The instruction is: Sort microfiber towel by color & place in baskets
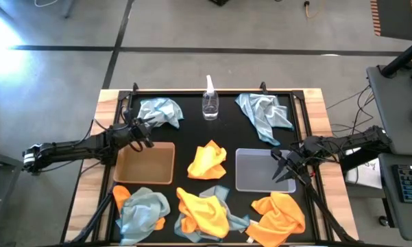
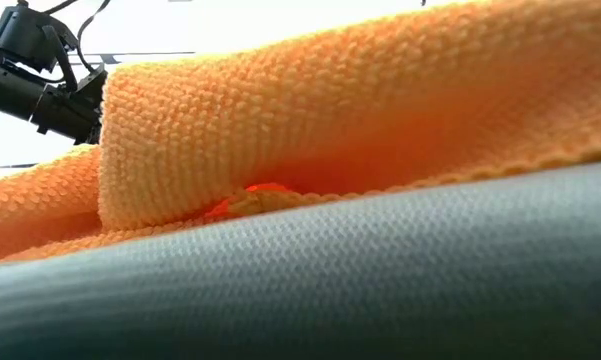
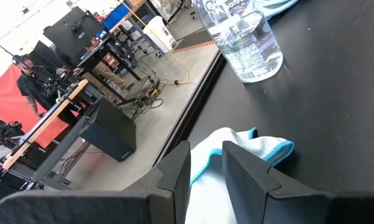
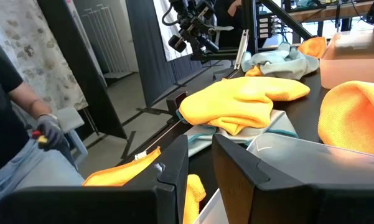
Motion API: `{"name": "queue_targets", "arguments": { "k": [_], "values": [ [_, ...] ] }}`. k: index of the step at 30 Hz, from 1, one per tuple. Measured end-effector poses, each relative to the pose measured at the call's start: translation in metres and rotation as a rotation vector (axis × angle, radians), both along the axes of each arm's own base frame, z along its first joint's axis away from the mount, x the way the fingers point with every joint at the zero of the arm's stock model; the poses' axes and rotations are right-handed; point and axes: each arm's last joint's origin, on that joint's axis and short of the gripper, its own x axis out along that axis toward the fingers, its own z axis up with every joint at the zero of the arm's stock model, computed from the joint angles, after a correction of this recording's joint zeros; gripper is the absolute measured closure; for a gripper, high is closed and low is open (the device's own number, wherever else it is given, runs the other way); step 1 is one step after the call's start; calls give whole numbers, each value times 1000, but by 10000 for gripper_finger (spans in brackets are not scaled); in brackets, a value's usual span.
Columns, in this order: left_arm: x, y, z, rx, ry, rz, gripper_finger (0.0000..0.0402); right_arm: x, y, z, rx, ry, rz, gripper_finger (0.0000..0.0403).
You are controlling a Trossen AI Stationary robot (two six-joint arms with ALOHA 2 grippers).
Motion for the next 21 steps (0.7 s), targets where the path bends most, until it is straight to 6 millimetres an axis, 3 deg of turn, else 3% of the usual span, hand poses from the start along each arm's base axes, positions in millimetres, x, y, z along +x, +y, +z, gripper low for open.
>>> {"name": "queue_targets", "arguments": {
  "k": [8,21],
  "values": [
    [0,0,0,0,0,0,323,0,0,0,-4,-3,0,335],
    [0,0,0,0,0,0,323,0,0,0,-280,-241,31,335]
  ]
}}
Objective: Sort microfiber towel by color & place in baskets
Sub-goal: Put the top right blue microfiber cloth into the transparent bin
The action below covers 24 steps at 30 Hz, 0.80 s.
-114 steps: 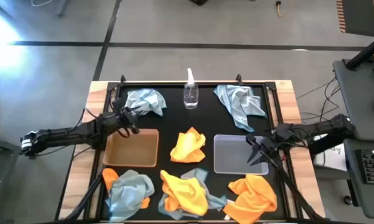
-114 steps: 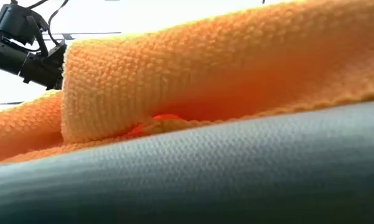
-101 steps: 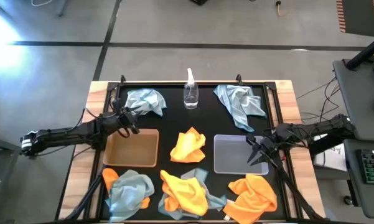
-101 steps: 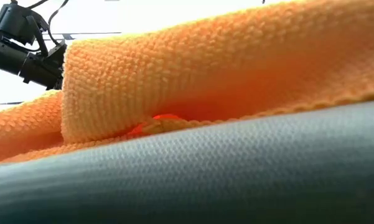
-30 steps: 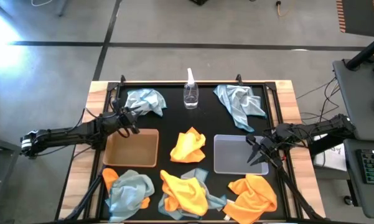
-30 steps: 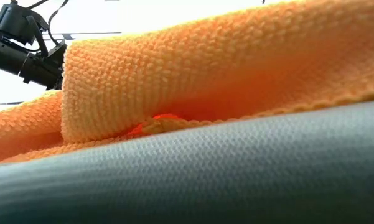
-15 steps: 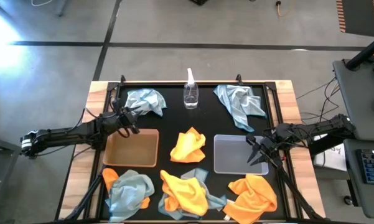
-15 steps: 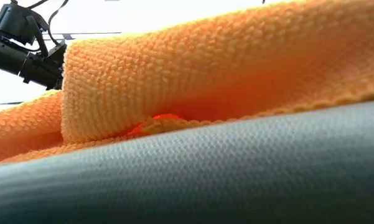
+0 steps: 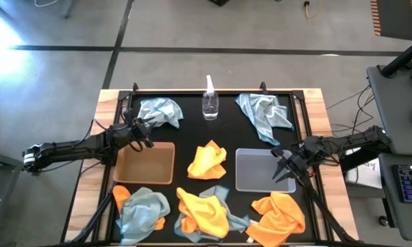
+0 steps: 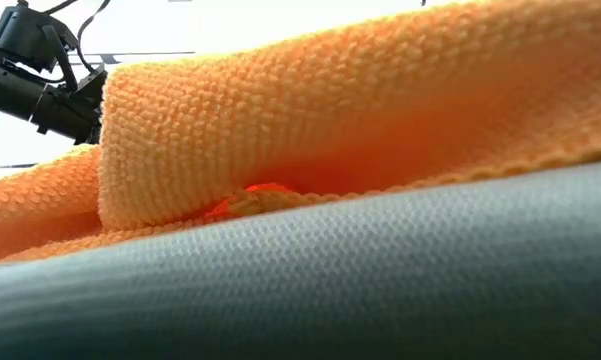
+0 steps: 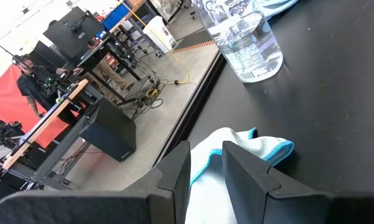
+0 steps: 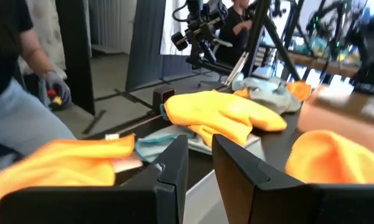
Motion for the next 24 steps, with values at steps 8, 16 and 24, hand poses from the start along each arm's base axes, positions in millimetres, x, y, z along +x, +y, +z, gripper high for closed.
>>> {"name": "queue_targets", "arguments": {
  "k": [8,16,24],
  "values": [
    [0,0,0,0,0,0,323,1,0,11,121,-30,-9,335],
    [0,0,0,0,0,0,323,1,-1,21,270,-35,-62,335],
    [0,0,0,0,0,0,323,1,-2,22,267,-54,-75,335]
  ]
}}
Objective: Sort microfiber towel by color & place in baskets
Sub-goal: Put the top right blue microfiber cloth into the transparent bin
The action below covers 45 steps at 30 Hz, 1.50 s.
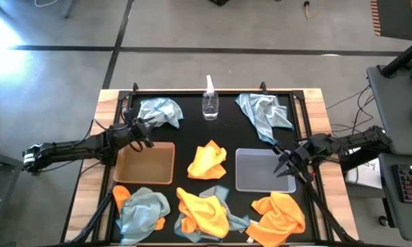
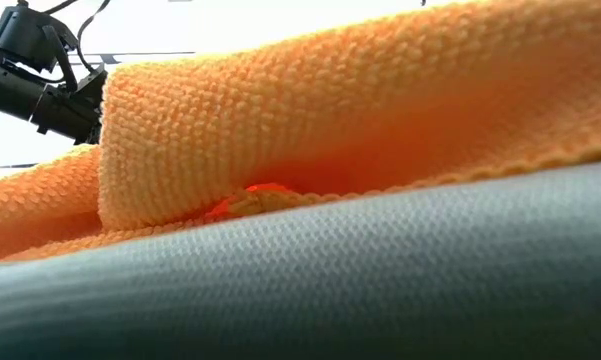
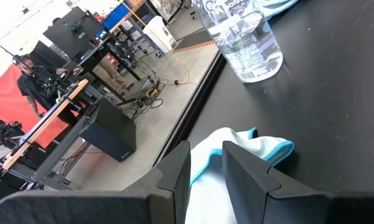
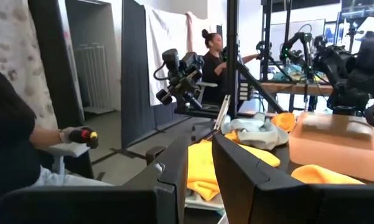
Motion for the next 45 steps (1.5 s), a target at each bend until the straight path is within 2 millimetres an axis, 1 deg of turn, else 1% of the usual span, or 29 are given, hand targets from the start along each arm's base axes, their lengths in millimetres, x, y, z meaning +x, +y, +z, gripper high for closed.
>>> {"name": "queue_targets", "arguments": {
  "k": [3,5,8,11,16,27,45],
  "values": [
    [0,0,0,0,0,0,323,0,-1,0,-46,-36,-31,335],
    [0,0,0,0,0,0,323,2,-3,1,-58,-48,-121,335],
    [0,0,0,0,0,0,323,4,-7,-1,-1,1,-262,335],
    [0,0,0,0,0,0,323,4,-8,-1,44,24,-317,335],
    [0,0,0,0,0,0,323,4,-10,3,-129,-107,-388,335],
    [0,0,0,0,1,0,323,4,-10,6,-127,-135,-394,335],
    [0,0,0,-14,-13,4,323,4,-10,6,-118,-129,-392,335]
  ]
}}
